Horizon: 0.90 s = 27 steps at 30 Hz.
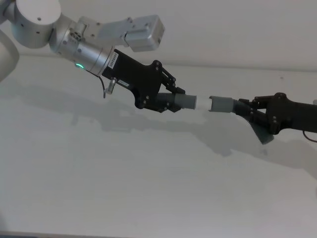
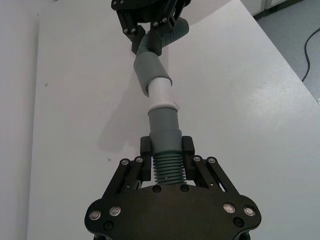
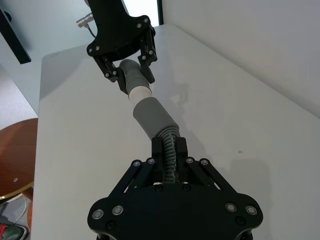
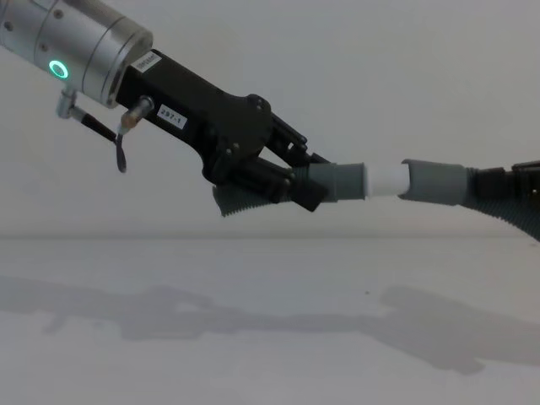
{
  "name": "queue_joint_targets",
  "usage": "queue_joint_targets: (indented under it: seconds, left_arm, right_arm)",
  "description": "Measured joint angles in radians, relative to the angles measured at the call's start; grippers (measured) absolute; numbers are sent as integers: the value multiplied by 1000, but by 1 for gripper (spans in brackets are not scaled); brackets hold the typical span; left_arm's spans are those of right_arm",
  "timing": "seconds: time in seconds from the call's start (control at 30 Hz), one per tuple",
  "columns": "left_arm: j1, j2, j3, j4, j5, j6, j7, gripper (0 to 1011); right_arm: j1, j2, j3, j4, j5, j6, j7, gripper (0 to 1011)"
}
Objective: Use both hands to pick up one end of the pipe from the table, align the ends, and insert them.
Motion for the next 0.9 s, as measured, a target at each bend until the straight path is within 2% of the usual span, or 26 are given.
queue_joint_targets:
  seconds: [0.9]
  left_arm:
    - [-2,3,4,-2,5,4,3,347]
  right_arm:
    - [2,1,-2,1,1,0,0,155]
